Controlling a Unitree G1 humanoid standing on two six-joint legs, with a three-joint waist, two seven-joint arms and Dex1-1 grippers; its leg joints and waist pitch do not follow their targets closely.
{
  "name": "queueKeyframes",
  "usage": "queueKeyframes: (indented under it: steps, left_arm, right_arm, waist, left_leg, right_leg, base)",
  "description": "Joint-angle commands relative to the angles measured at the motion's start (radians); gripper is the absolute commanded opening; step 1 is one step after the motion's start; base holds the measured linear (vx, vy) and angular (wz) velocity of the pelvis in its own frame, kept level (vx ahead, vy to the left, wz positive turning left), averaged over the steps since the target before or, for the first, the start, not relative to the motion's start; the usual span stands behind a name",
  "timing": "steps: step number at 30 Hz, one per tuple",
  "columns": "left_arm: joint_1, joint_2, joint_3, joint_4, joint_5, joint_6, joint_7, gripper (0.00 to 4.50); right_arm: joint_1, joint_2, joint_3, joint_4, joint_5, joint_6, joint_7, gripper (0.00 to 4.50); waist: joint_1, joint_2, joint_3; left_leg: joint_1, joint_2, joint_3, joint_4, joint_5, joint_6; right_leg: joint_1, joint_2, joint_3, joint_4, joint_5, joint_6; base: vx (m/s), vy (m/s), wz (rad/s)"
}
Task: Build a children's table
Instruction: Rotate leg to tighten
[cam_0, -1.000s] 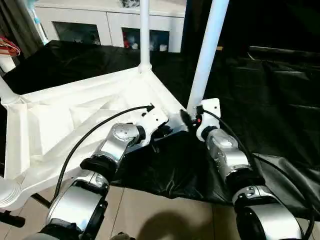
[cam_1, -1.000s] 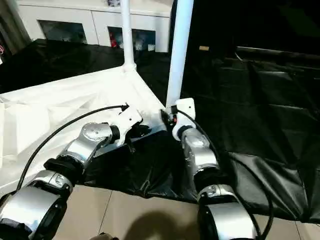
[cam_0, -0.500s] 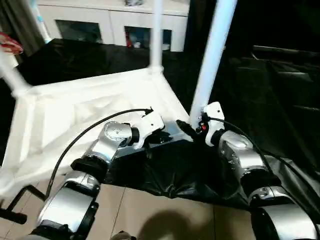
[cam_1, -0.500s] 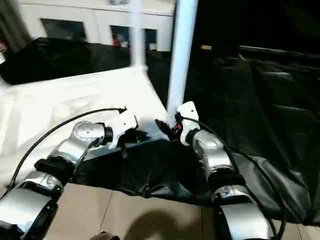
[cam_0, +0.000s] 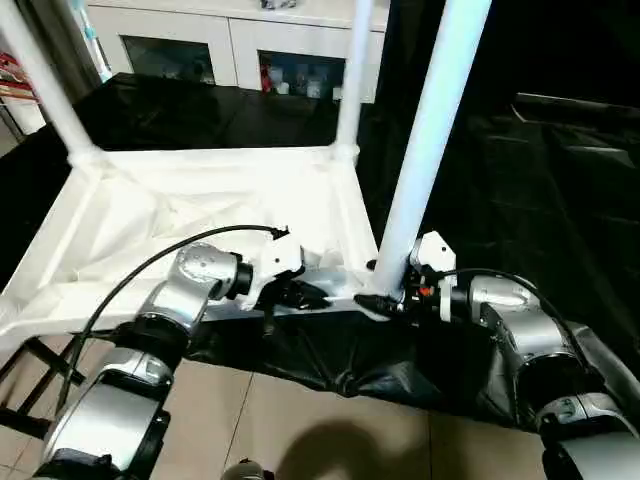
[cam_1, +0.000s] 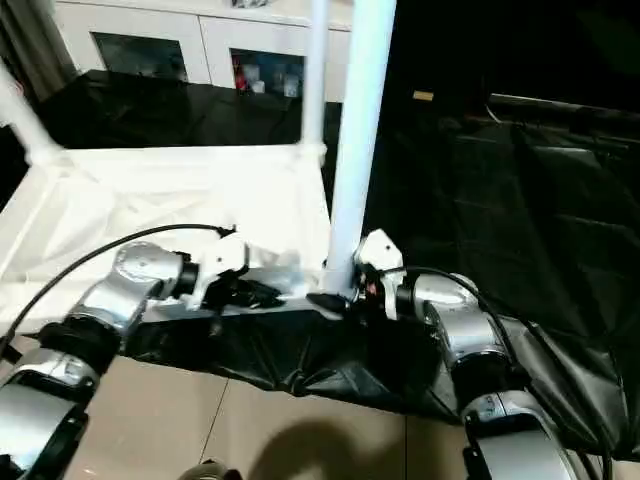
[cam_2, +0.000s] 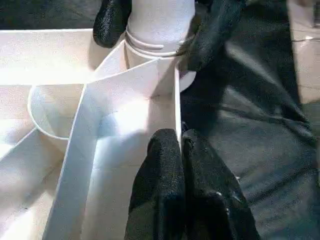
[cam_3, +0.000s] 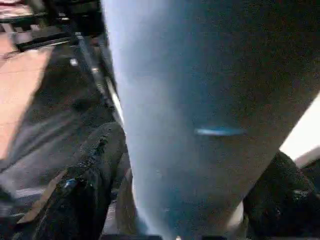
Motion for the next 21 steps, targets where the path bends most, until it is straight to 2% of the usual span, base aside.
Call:
queueKeyframes:
  steps: [1,2,5,7,11,21]
  left_arm:
    - [-0.012,-0.009,-0.010,-0.057,-0.039,-0.001,-0.042,0.00]
    - [-0.013,-0.006,-0.010,-0.058,-0.041,0.001,-0.054,0.00]
    - [-0.017,-0.001,-0.011,-0.057,-0.042,0.006,-0.076,0.00]
    - [-0.020,0.005,-0.016,-0.057,-0.041,0.010,-0.095,0.00]
    - [-0.025,0.012,-0.020,-0.055,-0.039,0.014,-0.114,0.00]
    - [-0.026,0.021,-0.032,-0.047,-0.021,0.008,-0.117,0.00]
  right_arm:
    - [0.016,-0.005,0.035,-0.032,0.013,0.031,0.064,3.31]
    - [0.018,-0.008,0.036,-0.037,0.012,0.033,0.068,3.13]
    - [0.023,-0.012,0.035,-0.049,0.012,0.047,0.076,3.10]
    - [0.027,-0.018,0.036,-0.060,0.019,0.058,0.092,2.77]
    - [0.036,-0.028,0.043,-0.086,0.033,0.087,0.122,2.57]
    - [0.057,-0.022,0.061,-0.113,0.039,0.125,0.137,2.51]
  waist:
    - [0.004,-0.006,-0.068]
    - [0.005,-0.005,-0.069]
    - [0.011,-0.006,-0.069]
    - [0.013,-0.005,-0.069]
    - [0.014,-0.005,-0.070]
    - [0.018,-0.004,-0.070]
  left_leg:
    - [0.016,0.057,-0.023,-0.065,-0.161,0.084]
    - [0.016,0.057,-0.023,-0.064,-0.160,0.084]
    - [0.018,0.057,-0.022,-0.064,-0.156,0.077]
    - [0.019,0.057,-0.023,-0.064,-0.156,0.075]
    - [0.019,0.057,-0.023,-0.064,-0.153,0.075]
    - [0.018,0.057,-0.024,-0.065,-0.166,0.061]
  right_leg:
    - [0.051,-0.098,0.052,-0.065,-0.133,-0.236]
    - [0.051,-0.098,0.052,-0.064,-0.132,-0.237]
    - [0.049,-0.098,0.052,-0.064,-0.131,-0.237]
    - [0.049,-0.098,0.052,-0.063,-0.130,-0.236]
    - [0.050,-0.098,0.051,-0.063,-0.120,-0.235]
    - [0.050,-0.099,0.051,-0.066,-0.153,-0.225]
  base:
    - [0.000,0.000,0.00]
    - [0.000,0.000,0.00]
    - [0.000,0.000,0.00]
    - [0.000,0.000,0.00]
    - [0.000,0.000,0.00]
    - [0.000,0.000,0.00]
